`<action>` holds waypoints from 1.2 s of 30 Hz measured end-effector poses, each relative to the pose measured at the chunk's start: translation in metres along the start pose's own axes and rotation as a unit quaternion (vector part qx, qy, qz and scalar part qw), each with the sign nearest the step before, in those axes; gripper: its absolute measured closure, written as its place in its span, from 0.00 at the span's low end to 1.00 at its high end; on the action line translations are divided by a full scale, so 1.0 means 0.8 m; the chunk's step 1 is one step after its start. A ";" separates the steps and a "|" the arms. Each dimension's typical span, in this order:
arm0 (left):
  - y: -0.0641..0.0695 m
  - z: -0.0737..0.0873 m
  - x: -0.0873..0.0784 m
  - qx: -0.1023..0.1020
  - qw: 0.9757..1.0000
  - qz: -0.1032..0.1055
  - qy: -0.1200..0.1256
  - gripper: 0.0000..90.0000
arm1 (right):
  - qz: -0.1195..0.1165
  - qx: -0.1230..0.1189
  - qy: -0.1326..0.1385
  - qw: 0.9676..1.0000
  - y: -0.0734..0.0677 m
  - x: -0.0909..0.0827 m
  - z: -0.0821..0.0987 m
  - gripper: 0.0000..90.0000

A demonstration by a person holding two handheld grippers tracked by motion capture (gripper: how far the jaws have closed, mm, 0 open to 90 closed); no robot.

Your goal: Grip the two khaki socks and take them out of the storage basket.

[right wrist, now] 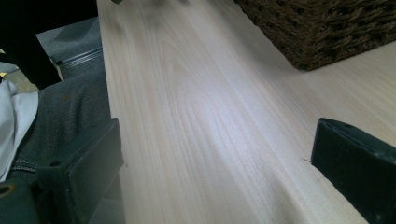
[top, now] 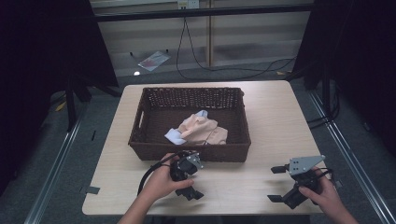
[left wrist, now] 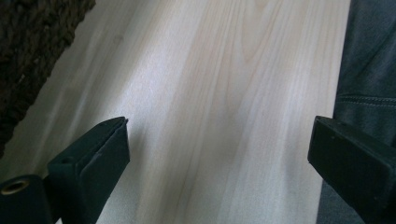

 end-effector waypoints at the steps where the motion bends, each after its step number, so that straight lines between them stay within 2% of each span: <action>1: 0.001 -0.002 -0.001 -0.001 1.000 0.001 0.005 0.06 | 0.000 0.000 0.000 1.000 0.000 0.000 0.000 0.02; 5: 0.001 -0.006 -0.006 0.004 1.000 0.004 0.015 0.06 | -0.001 -0.001 0.001 1.000 0.000 0.000 0.000 0.02; 7: 0.004 -0.012 -0.008 0.000 1.000 0.009 0.030 0.06 | -0.002 0.002 0.001 1.000 -0.001 0.001 0.000 0.02; 13: 0.007 -0.017 -0.014 0.006 0.999 0.018 0.036 0.06 | -0.003 0.001 0.003 1.000 0.000 0.001 -0.001 0.02; 14: 0.009 -0.019 -0.016 0.001 0.999 0.022 0.045 0.06 | -0.003 0.001 0.002 1.000 -0.001 0.001 -0.001 0.02; 18: 0.009 -0.026 -0.027 0.003 0.998 0.022 0.052 0.06 | -0.002 0.003 0.003 1.000 -0.001 0.001 -0.001 0.02; 24: 0.012 -0.030 -0.037 -0.006 0.998 0.031 0.058 0.06 | -0.002 0.005 0.003 1.000 -0.001 0.000 -0.001 0.02; 28: 0.011 -0.031 -0.042 -0.004 0.998 0.034 0.054 0.06 | -0.002 0.005 0.003 1.000 -0.001 0.000 -0.001 0.02; 32: 0.014 -0.036 -0.045 -0.006 0.997 0.047 0.058 0.06 | -0.002 0.005 0.002 1.000 -0.001 0.000 0.000 0.02; 36: 0.014 -0.041 -0.051 -0.007 0.997 0.048 0.062 0.06 | -0.003 0.006 0.003 1.000 -0.001 0.000 -0.001 0.02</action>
Point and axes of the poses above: each handheld gripper's, and its own axes: x roughly forward along the jaws, z roughly out of its underside, y roughly to its right, the point moved 10 cm from there along x, roughly forward along the jaws, and after that the axes turned 12 degrees about z, right-handed, at the moved point
